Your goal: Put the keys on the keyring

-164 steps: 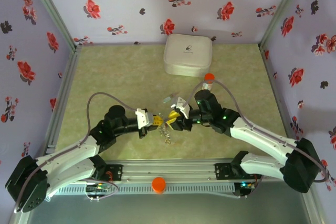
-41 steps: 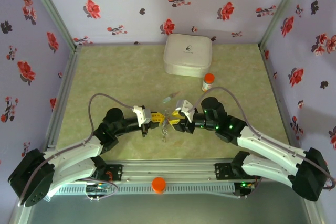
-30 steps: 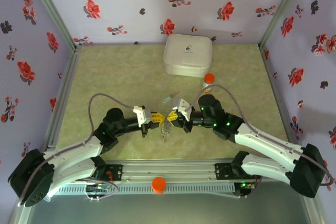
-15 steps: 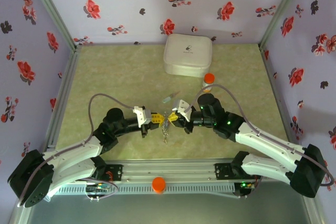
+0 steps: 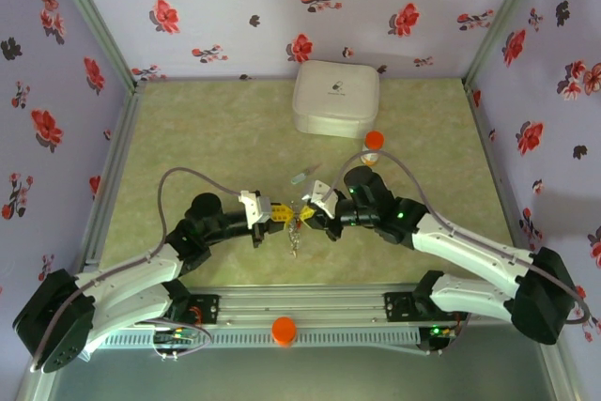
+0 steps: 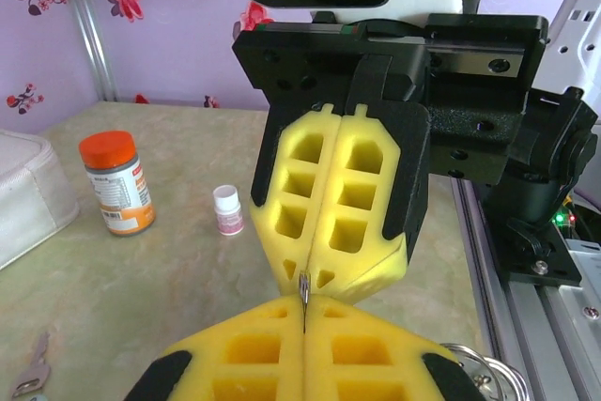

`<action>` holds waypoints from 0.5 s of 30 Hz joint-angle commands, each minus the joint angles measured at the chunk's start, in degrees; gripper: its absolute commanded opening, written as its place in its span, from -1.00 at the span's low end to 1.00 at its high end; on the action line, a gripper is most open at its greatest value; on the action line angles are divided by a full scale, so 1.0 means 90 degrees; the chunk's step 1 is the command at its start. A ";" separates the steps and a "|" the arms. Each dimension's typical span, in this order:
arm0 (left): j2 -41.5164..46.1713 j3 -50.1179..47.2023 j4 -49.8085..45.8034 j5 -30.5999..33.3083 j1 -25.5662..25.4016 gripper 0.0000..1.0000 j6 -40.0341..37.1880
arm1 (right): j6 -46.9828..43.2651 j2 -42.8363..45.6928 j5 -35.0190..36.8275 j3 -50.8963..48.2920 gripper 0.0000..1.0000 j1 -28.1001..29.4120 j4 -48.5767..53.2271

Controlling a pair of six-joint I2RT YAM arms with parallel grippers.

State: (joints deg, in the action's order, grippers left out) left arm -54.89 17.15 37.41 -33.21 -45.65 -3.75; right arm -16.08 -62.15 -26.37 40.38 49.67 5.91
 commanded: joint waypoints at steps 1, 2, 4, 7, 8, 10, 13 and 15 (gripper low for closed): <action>0.0212 0.0353 0.0346 -0.0247 -0.0038 -1.00 -0.0180 | 0.0222 0.0217 0.0101 -0.0051 -0.78 0.0003 -0.0130; 0.0202 0.0342 0.0361 -0.0249 -0.0036 -1.00 -0.0170 | 0.0278 0.0360 0.0137 -0.0117 -0.65 -0.0003 -0.0302; 0.0172 0.0304 0.0417 -0.0251 -0.0036 -1.00 -0.0138 | 0.0330 0.0618 0.0151 -0.0297 -0.50 -0.0010 -0.0613; 0.0106 0.0263 0.0581 -0.0257 -0.0035 -1.00 -0.0054 | 0.0373 0.0746 -0.0071 -0.0430 -0.41 -0.0011 -0.0904; 0.0079 0.0264 0.0620 -0.0265 -0.0035 -1.00 -0.0037 | 0.0404 0.0689 -0.0144 -0.0412 -0.40 -0.0017 -0.0928; 0.0045 0.0263 0.0684 -0.0289 -0.0035 -1.00 -0.0005 | 0.0436 0.0549 -0.0265 -0.0367 -0.40 -0.0011 -0.0938; 0.0020 0.0282 0.0716 -0.0321 -0.0039 -1.00 0.0026 | 0.0491 0.0388 -0.0314 -0.0356 -0.42 -0.0012 -0.1111; 0.0016 0.0291 0.0714 -0.0333 -0.0046 -1.00 0.0027 | 0.0512 0.0307 -0.0335 -0.0354 -0.53 -0.0014 -0.1201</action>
State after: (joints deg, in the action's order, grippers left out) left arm -54.68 17.85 39.83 -34.83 -45.67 -3.70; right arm -12.69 -58.70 -27.68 37.43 49.60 -1.76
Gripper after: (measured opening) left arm 0.039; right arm 0.246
